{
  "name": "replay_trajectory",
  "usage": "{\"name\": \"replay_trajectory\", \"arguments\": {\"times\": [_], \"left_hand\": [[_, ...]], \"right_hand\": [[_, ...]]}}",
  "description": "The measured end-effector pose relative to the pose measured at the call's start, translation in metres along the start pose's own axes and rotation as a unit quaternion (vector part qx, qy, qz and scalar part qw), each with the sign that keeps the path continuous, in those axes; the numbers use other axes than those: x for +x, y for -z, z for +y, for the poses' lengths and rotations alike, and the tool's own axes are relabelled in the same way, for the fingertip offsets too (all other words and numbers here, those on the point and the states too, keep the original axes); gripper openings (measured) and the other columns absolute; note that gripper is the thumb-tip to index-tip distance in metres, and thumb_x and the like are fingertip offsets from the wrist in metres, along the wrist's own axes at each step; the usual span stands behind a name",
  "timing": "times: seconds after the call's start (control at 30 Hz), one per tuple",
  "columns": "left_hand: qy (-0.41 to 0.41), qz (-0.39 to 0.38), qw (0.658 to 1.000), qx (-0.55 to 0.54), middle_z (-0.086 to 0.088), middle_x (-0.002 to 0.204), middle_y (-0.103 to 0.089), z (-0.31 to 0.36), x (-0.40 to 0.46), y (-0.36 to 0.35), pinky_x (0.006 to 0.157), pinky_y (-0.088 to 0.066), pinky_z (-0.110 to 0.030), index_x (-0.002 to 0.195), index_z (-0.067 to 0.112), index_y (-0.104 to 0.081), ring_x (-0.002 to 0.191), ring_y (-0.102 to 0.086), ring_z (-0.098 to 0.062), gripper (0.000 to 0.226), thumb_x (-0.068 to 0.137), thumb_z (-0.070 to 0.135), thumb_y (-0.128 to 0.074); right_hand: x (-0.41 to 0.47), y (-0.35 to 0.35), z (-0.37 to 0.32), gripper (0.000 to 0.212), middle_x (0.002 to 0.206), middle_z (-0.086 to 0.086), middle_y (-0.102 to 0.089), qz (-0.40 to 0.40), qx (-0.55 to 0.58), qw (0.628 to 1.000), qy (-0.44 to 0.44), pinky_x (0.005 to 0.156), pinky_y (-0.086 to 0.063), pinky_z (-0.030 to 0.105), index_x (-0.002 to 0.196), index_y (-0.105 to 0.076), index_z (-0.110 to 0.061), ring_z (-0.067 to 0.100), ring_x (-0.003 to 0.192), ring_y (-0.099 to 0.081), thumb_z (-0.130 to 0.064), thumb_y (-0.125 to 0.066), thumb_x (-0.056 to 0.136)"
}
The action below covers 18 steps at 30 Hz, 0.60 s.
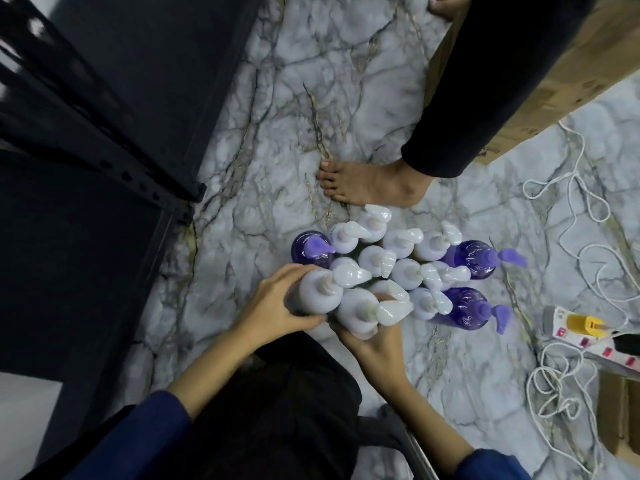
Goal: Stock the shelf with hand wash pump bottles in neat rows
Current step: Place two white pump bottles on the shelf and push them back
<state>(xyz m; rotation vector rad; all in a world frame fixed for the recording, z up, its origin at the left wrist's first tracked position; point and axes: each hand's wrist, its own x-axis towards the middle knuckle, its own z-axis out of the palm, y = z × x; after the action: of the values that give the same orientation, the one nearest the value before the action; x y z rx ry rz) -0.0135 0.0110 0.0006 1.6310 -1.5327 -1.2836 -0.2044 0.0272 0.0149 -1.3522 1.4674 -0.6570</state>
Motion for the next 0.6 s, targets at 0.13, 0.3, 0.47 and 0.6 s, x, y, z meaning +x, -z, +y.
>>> {"name": "replay_trajectory", "arguments": {"times": [0.13, 0.3, 0.47, 0.6], "left_hand": [[-0.033, 0.035, 0.998, -0.035, 0.02, 0.117, -0.05, 0.058, -0.003, 0.032, 0.096, -0.041, -0.016, 0.115, 0.055, -0.052, 0.111, -0.053, 0.004, 0.066, 0.056, 0.049, -0.08], [-0.084, 0.145, 0.979, -0.114, 0.011, 0.119, -0.056, 0.139, -0.013, 0.072, 0.087, -0.047, -0.017, 0.119, 0.045, -0.05, 0.111, -0.057, -0.002, 0.068, 0.058, 0.045, -0.079], [-0.162, 0.225, 0.943, -0.184, 0.008, 0.123, -0.062, 0.213, -0.037, 0.115, 0.086, -0.052, -0.025, 0.128, 0.036, -0.047, 0.11, -0.061, -0.01, 0.071, 0.064, 0.037, -0.077], [-0.221, 0.287, 0.915, -0.176, 0.008, 0.132, -0.056, 0.261, -0.069, 0.151, 0.089, -0.051, -0.023, 0.137, 0.034, -0.04, 0.116, -0.058, -0.008, 0.078, 0.07, 0.03, -0.08]], "right_hand": [[-0.006, 0.008, -0.05, 0.053, 0.113, 0.0, -0.058, 0.079, 0.12, 0.988, 0.047, 0.087, -0.051, 0.031, 0.115, -0.045, -0.02, 0.015, 0.108, -0.059, -0.023, -0.08, 0.075], [0.002, 0.017, -0.141, 0.064, 0.125, -0.011, -0.057, 0.105, 0.197, 0.963, 0.148, 0.09, -0.049, 0.022, 0.135, -0.04, -0.011, 0.008, 0.114, -0.057, -0.02, -0.071, 0.08], [-0.001, 0.024, -0.231, 0.077, 0.141, -0.003, -0.046, 0.113, 0.259, 0.931, 0.231, 0.095, -0.047, 0.021, 0.148, -0.023, -0.02, 0.006, 0.12, -0.053, -0.019, -0.065, 0.084], [-0.014, 0.029, -0.299, 0.075, 0.122, -0.036, -0.053, 0.095, 0.272, 0.905, 0.313, 0.085, -0.046, 0.012, 0.148, -0.018, -0.021, -0.01, 0.106, -0.056, -0.014, -0.063, 0.088]]}}
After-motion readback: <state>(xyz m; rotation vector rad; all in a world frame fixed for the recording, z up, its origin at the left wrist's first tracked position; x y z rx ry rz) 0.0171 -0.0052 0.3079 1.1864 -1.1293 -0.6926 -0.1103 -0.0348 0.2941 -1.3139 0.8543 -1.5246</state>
